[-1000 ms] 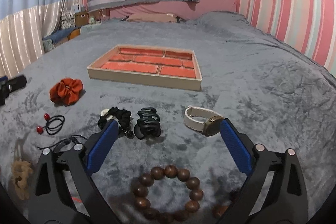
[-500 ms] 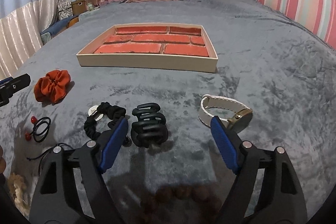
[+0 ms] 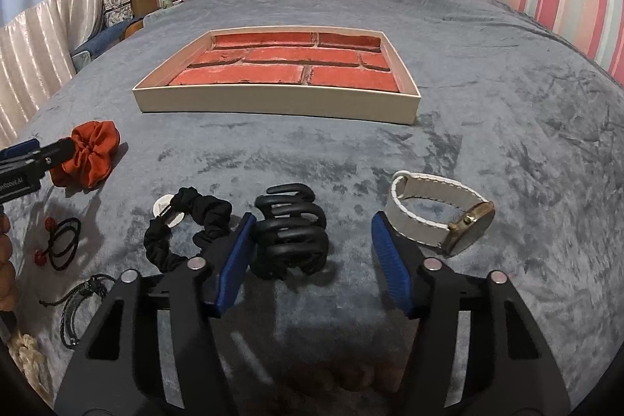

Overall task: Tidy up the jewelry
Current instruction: 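Reach the left tool to the orange scrunchie while the right tool reaches the black claw clip, then grasp the orange scrunchie with the left tool while the right tool grasps the black claw clip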

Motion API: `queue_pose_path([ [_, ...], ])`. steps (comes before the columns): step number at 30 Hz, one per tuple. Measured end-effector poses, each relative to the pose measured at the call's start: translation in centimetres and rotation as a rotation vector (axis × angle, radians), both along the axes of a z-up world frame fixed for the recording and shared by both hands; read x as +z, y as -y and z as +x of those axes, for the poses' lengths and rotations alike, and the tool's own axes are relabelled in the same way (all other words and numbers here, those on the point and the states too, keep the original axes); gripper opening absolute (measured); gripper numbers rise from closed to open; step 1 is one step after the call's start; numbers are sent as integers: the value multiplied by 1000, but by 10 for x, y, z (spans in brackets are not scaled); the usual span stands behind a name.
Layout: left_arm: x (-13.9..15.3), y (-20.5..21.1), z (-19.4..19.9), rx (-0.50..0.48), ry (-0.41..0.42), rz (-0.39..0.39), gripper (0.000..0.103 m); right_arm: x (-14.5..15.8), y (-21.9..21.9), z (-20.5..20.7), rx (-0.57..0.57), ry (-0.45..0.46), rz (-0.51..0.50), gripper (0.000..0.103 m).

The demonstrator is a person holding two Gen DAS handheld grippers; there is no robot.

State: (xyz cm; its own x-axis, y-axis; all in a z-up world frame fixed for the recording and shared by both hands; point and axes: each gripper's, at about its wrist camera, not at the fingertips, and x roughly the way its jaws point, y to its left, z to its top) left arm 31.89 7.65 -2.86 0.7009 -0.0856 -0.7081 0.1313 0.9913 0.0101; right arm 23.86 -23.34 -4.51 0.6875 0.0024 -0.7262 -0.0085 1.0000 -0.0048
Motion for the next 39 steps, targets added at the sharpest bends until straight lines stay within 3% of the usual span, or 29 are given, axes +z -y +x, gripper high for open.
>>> queue_pose_path([
  [2,-5,0,3,-11,-14,-2,98,-2,-1,2,2,-10,5,51],
  [4,-10,-2,7,-18,-33,-2,90,-3,-2,3,3,-17,7,48],
  [5,-11,-2,8,-20,-40,-2,79,-4,-2,3,5,-18,8,46],
  [8,-17,-4,14,-28,-75,-13,61,-3,-4,4,12,-24,11,41],
  [12,-19,-3,15,-35,-80,-7,40,-3,-6,5,23,-31,21,37],
  [15,-18,-2,14,-37,-77,4,32,-3,-4,5,26,-32,30,37],
  [21,3,-3,1,-37,-48,-30,27,8,5,-1,33,-5,57,37],
  [30,68,34,-43,-95,90,0,27,51,27,-6,34,97,74,37],
  [39,114,98,-29,-162,106,-104,27,98,47,32,23,174,67,37],
])
